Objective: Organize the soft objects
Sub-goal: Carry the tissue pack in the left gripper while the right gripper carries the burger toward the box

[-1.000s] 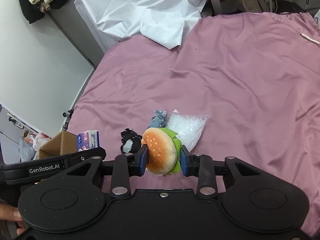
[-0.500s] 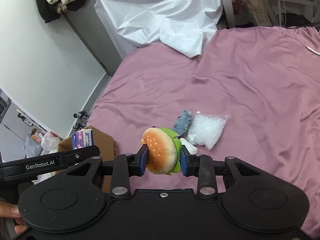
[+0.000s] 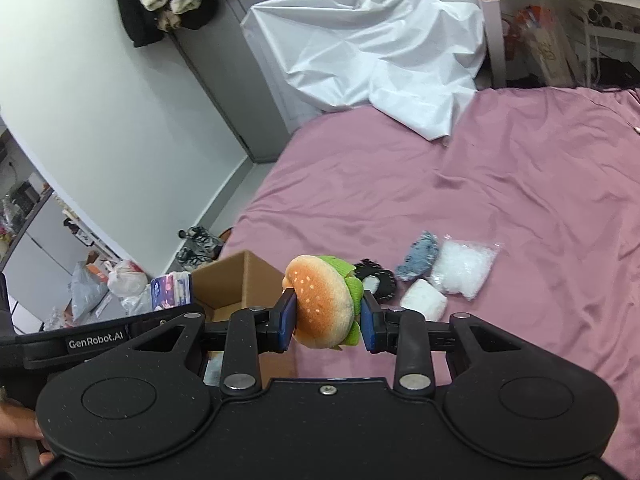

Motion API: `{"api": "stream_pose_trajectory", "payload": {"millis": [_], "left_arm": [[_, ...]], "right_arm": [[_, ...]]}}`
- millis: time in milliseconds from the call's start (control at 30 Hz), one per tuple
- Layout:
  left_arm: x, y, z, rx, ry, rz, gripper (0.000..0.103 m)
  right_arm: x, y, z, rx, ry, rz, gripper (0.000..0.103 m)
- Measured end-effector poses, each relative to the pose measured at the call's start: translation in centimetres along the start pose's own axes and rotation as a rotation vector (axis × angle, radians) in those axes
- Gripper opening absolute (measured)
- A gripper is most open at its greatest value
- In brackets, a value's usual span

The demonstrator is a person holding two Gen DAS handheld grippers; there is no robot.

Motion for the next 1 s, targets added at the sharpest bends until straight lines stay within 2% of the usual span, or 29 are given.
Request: {"api": "stream_pose_trajectory", "payload": {"millis": [433, 1000], "left_arm": [[-0.1, 2.6, -5.0, 0.068, 0.047, 0.031, 0.05], [-2.5, -0.8, -9.3, 0.047, 0.098, -0.031, 0.051]], "right_arm": [[-0.9, -0.7, -5.2, 0.066, 0.067, 0.0, 0.033], [-3.7, -4.6, -7.8, 0.052, 0.083, -0.066, 0.033]]}}
Point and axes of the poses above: each gripper's, at about its wrist camera, not at the fingertips, and y roughly against the way its jaws point, z to its right, x to its top, the point moved 8 cm from there along -y, roughly the way its jaws point, and after that the axes turned 6 degrees about -y, right-handed, at the moved point
